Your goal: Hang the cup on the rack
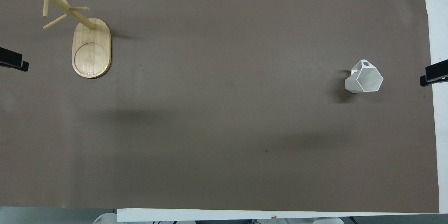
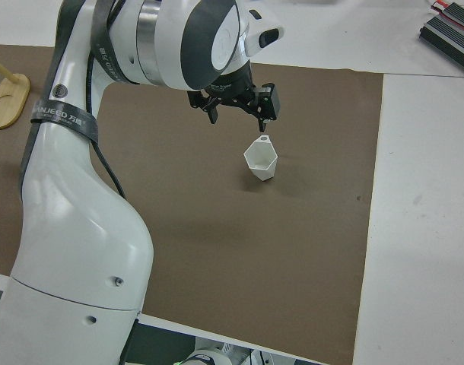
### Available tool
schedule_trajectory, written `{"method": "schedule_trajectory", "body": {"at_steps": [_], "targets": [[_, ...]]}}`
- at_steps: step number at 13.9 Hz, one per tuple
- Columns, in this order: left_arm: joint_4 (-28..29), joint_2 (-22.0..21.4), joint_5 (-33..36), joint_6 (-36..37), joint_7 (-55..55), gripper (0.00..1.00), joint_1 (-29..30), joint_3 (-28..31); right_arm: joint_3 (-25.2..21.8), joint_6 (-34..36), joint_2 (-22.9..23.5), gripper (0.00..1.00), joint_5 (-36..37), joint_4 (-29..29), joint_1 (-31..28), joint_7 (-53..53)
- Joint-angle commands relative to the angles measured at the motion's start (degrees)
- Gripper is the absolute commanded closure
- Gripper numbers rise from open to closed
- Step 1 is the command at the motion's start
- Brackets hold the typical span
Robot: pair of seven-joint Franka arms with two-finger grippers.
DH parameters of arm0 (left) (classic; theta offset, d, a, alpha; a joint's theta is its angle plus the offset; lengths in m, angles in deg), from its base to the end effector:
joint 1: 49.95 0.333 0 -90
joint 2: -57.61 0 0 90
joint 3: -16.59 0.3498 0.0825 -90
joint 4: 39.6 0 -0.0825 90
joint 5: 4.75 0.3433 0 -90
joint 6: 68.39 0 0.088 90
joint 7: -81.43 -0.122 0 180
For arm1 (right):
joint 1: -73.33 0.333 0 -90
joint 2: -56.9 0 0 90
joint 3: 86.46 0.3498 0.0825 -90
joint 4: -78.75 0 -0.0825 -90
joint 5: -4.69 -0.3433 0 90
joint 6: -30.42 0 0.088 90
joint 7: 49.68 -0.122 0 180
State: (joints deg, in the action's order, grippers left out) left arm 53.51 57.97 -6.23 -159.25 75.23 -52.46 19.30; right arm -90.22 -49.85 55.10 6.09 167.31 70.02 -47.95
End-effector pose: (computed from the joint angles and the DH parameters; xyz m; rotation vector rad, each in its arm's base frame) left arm 0.5147 -0.0014 0.6180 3.1086 -0.1614 -0.0686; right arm 0.4791 -0.0634 0.6558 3.1194 -0.1496 -0.1793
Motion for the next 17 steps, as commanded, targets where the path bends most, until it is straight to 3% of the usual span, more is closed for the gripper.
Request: {"method": "schedule_trajectory", "body": {"at_steps": [1, 7, 12, 14, 17], "targets": [[1.5, -1.5, 0.9, -0.1, -0.7, 0.0, 0.1, -0.1, -0.1, -0.6, -1.2, 0.0, -0.8, 1.5, -0.1, 1.0], [1.5, -1.5, 0.9, -0.1, -0.7, 0.0, 0.1, -0.1, -0.5, 0.3, -1.6, 0.0, -0.9, 1.5, -1.9, 3.7], [1.5, -1.5, 0.9, 0.0, -0.7, 0.0, 0.1, -0.1, -0.7, -5.3, -0.4, 0.0, -2.4, 2.5, -3.3, 37.0], [1.5, -1.5, 0.9, 0.0, -0.7, 0.0, 0.1, -0.1, -0.8, -7.2, 2.8, 0.0, -8.8, 2.0, -9.1, 52.6], [1.5, -1.5, 0.9, 0.0, -0.7, 0.0, 0.1, -0.1, -0.6, -6.5, 13.1, 0.0, -19.0, -3.3, -17.4, 76.8]]}}
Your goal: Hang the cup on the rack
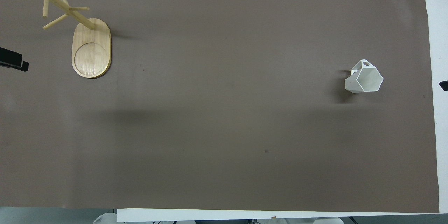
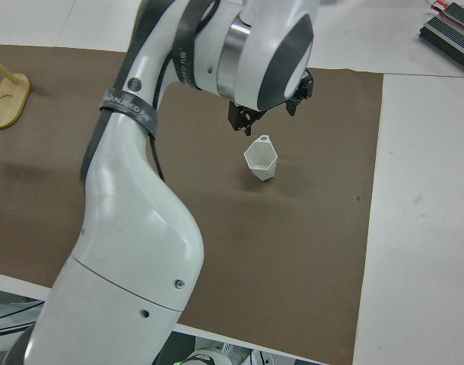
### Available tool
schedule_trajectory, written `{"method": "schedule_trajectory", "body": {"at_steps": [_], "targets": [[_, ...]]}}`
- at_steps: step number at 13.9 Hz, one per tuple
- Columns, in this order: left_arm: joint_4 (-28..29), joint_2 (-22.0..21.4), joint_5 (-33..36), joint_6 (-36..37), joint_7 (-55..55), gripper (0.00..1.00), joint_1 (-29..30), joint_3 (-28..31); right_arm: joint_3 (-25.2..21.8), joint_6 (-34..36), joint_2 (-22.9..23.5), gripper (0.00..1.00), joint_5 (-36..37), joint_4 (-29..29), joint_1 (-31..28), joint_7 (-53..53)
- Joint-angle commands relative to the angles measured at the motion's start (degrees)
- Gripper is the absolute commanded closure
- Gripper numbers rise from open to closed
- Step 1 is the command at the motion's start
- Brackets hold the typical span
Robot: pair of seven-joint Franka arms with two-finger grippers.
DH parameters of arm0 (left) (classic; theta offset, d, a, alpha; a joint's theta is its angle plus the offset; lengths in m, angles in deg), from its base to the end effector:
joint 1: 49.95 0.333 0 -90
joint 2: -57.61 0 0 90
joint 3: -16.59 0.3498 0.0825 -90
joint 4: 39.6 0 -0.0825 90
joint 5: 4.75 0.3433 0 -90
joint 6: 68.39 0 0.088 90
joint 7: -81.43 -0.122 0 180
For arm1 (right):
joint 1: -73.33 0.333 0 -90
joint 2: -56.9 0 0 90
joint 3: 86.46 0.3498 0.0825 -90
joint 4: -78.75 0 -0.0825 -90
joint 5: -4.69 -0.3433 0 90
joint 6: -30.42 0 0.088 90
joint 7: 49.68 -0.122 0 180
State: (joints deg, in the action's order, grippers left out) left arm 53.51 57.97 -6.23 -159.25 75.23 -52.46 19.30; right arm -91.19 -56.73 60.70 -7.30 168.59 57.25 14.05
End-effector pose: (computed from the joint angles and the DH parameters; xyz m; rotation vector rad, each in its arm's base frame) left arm 0.5147 -0.0014 0.6180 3.1086 -0.1614 -0.0686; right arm 0.5026 -0.1613 0.6087 -2.7127 -1.0640 -0.0787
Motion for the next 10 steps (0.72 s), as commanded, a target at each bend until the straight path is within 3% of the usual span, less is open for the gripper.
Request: {"method": "schedule_trajectory", "body": {"at_steps": [1, 5, 7, 10], "targets": [[1.5, -1.5, 0.9, 0.0, -0.7, 0.0, 0.1, -0.1, 0.7, 1.1, 11.4, 0.0, -9.9, -6.8, -7.4, 23.1], [1.5, -1.5, 0.9, 0.0, -0.7, 0.0, 0.1, -0.1, 1.0, 8.7, 26.2, 0.0, -26.8, -11.8, -15.3, 47.7], [1.5, -1.5, 0.9, 0.0, -0.7, 0.0, 0.1, -0.1, 2.0, 11.9, 31.8, 0.0, -30.4, -12.4, -17.8, 55.2], [1.5, -1.5, 0.9, 0.0, -0.7, 0.0, 0.1, -0.1, 8.6, 13.6, 40.2, 0.0, -33.5, -12.5, -24.4, 63.3]]}}
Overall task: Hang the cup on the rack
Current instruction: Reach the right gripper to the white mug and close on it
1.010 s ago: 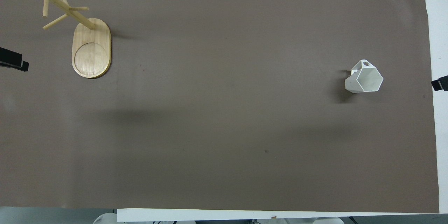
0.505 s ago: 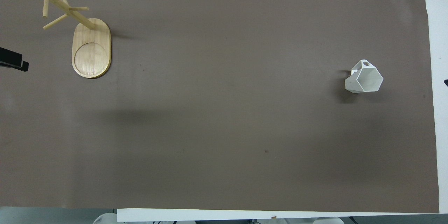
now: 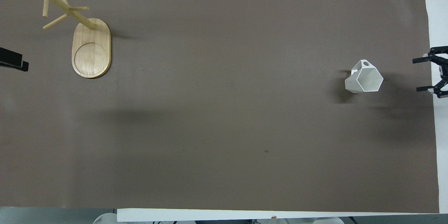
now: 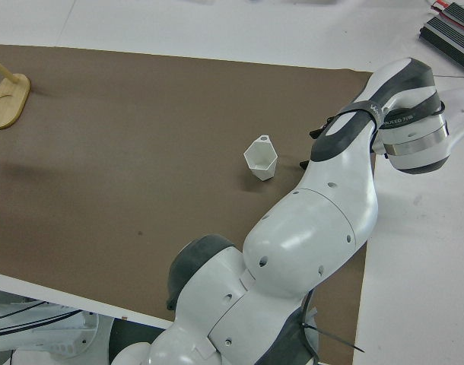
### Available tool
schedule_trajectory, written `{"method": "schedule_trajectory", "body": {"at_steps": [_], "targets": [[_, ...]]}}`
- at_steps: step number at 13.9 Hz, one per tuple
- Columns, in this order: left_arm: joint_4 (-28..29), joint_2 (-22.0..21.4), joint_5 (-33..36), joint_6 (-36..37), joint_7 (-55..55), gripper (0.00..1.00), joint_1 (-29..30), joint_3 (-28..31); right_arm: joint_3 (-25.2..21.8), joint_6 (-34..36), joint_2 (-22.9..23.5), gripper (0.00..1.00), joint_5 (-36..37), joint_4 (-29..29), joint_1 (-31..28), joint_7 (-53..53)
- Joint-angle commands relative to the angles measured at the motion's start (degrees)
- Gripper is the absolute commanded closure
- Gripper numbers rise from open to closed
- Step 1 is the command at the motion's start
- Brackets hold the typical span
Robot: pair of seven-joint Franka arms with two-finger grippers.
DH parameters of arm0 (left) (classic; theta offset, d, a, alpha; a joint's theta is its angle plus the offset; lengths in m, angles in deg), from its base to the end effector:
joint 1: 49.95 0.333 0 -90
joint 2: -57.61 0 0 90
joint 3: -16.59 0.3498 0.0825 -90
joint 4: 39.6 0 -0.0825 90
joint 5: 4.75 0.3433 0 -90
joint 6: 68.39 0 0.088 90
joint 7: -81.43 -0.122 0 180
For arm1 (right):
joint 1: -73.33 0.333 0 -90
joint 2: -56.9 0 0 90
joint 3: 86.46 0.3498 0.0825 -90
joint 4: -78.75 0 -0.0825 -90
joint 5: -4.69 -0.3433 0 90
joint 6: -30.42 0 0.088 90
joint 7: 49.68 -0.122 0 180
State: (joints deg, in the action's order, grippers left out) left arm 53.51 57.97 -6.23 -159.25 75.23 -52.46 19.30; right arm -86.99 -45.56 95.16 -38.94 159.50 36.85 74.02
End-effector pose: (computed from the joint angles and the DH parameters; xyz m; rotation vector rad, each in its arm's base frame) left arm 0.5147 -0.0014 0.6180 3.1086 -0.1614 -0.0686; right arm 0.5549 -0.2959 0.3462 -1.6776 -1.4141 -0.7685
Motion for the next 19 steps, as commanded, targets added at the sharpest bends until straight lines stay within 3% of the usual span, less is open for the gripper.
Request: {"method": "schedule_trajectory", "body": {"at_steps": [1, 13, 19], "targets": [[1.5, -1.5, 0.9, 0.0, -0.7, 0.0, 0.1, -0.1, 4.9, 2.4, 6.4, 0.0, -1.9, -3.4, -4.6, 3.8], [1.5, -1.5, 0.9, 0.0, -0.7, 0.0, 0.1, -0.1, 5.1, -4.5, 4.4, 0.0, -5.6, 8.9, -0.1, 15.1], [1.5, -1.5, 0.9, 0.0, -0.7, 0.0, 0.1, -0.1, 5.3, -5.8, 3.6, 0.0, -7.5, 11.4, 1.3, 17.3]]}}
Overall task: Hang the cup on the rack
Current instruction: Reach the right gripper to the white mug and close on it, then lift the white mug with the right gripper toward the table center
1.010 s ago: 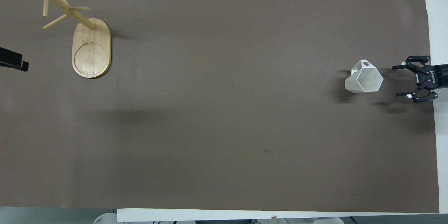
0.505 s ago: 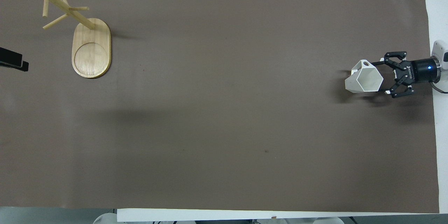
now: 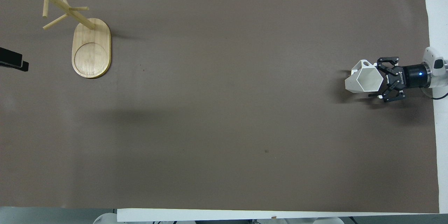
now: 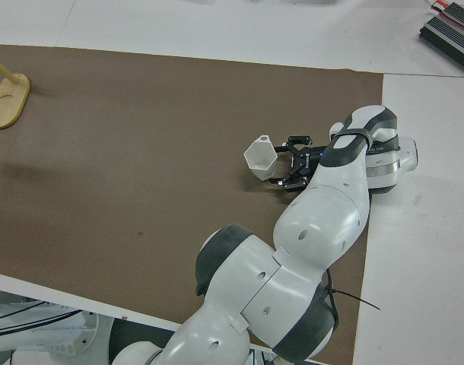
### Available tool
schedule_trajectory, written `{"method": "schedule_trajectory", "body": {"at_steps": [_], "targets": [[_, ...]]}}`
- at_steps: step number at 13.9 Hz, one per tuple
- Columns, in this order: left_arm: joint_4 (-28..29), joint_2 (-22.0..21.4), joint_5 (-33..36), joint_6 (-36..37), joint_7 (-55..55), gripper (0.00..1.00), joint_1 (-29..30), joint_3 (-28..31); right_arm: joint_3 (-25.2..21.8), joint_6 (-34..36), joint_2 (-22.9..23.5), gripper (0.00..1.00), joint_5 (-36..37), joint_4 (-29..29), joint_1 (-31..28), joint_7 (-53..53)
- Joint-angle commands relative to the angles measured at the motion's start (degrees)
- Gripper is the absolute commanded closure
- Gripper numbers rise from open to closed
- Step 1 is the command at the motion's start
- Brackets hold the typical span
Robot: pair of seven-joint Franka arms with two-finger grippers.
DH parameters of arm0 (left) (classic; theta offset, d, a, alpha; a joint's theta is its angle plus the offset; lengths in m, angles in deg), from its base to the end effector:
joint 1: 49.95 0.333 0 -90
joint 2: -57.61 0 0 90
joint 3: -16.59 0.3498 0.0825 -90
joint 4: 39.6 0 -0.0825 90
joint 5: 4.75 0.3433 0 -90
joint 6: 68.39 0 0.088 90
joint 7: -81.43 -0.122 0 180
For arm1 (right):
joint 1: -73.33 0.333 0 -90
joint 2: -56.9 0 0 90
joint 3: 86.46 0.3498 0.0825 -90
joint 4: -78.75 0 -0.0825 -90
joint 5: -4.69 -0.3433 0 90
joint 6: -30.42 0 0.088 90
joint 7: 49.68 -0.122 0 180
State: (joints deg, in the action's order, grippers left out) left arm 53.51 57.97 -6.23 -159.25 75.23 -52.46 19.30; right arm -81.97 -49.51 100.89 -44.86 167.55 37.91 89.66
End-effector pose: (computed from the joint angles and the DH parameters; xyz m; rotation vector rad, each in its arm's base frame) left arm 0.5147 -0.0014 0.6180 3.1086 -0.1614 -0.0686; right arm 0.5640 -0.2278 0.2525 -1.3982 -1.4478 -0.9774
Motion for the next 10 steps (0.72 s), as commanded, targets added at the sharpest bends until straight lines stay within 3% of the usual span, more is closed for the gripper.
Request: {"method": "schedule_trajectory", "body": {"at_steps": [1, 10], "targets": [[1.5, -1.5, 0.9, 0.0, -0.7, 0.0, 0.1, -0.1, 0.3, -2.1, -2.2, 0.0, -1.7, 3.3, 0.4, 1.6], [1.5, -1.5, 0.9, 0.2, -0.5, 0.0, -0.3, -0.1, 0.4, -1.9, -3.6, 0.0, -1.8, 7.5, 1.4, 5.4]]}}
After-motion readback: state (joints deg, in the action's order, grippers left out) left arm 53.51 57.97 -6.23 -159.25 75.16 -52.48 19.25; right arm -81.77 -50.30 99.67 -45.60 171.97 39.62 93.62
